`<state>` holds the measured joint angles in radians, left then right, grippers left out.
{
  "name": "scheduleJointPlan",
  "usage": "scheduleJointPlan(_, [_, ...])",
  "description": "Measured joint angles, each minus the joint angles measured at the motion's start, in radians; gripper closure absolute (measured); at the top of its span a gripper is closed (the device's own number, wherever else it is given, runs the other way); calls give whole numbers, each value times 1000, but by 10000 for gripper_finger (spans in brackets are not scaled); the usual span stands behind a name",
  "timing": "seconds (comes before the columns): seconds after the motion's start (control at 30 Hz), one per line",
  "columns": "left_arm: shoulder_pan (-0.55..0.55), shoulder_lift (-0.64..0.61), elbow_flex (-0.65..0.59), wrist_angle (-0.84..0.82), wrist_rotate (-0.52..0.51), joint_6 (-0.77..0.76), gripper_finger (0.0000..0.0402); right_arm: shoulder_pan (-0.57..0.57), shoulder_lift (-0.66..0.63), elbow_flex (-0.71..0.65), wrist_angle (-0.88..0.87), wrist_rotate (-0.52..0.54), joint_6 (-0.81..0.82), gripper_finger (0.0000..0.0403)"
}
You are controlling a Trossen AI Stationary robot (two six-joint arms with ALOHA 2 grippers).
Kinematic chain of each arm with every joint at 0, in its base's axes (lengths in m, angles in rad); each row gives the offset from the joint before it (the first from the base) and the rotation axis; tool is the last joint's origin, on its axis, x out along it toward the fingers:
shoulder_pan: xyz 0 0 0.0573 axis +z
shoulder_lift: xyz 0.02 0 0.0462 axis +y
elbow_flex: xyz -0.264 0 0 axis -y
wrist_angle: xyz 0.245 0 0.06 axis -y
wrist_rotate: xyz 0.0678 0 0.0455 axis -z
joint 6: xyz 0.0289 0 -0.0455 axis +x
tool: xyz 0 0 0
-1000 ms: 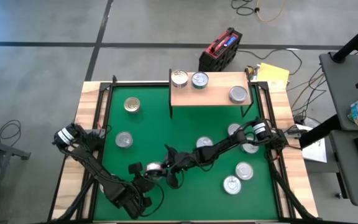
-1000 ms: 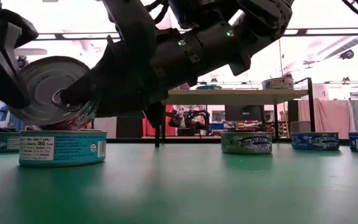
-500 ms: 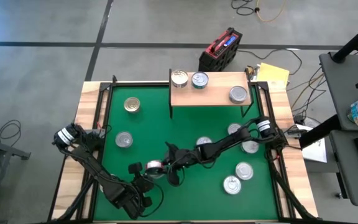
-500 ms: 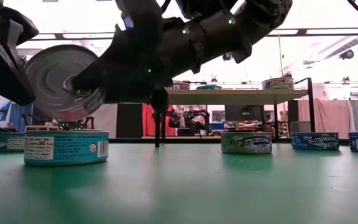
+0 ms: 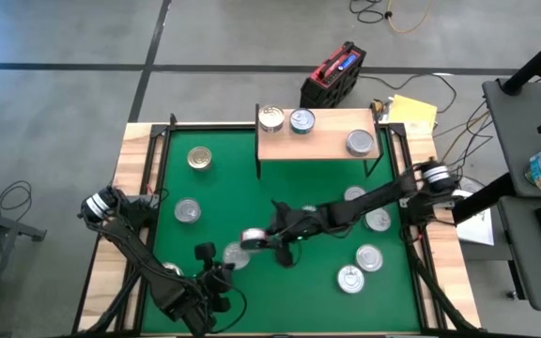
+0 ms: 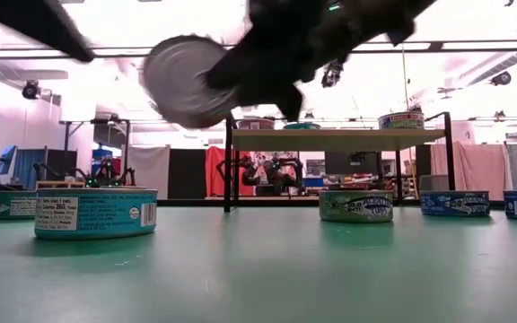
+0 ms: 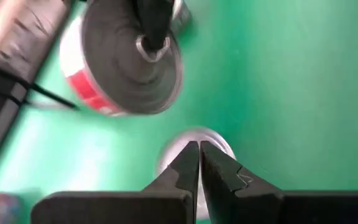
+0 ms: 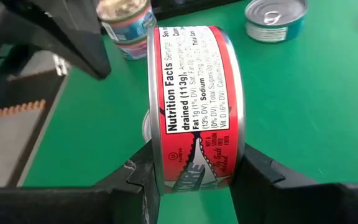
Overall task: Stack canned seafood by type on shelf
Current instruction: Put the red tuna can on the shelf
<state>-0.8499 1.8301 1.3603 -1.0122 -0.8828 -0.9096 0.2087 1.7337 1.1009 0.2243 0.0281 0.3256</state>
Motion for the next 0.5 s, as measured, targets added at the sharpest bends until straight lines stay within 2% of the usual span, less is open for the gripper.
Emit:
scheduleJointPlan(0.17, [12,0,9,-7,-137,184,402,-12,-175,-191,106,-3,68,270])
scheduleJointPlan(0.27, [32,0,2,-18,-222,279,402,-25,-262,-266,109,-3,89,270])
scheduleJointPlan(0.4, [89,0,-4,-26,-245,374,402,-56,-356,-341,104,-21,145,270])
scheduleJointPlan(0.5, [142,-2,-15,-23,-239,429,402,-93,-414,-377,100,-89,186,270])
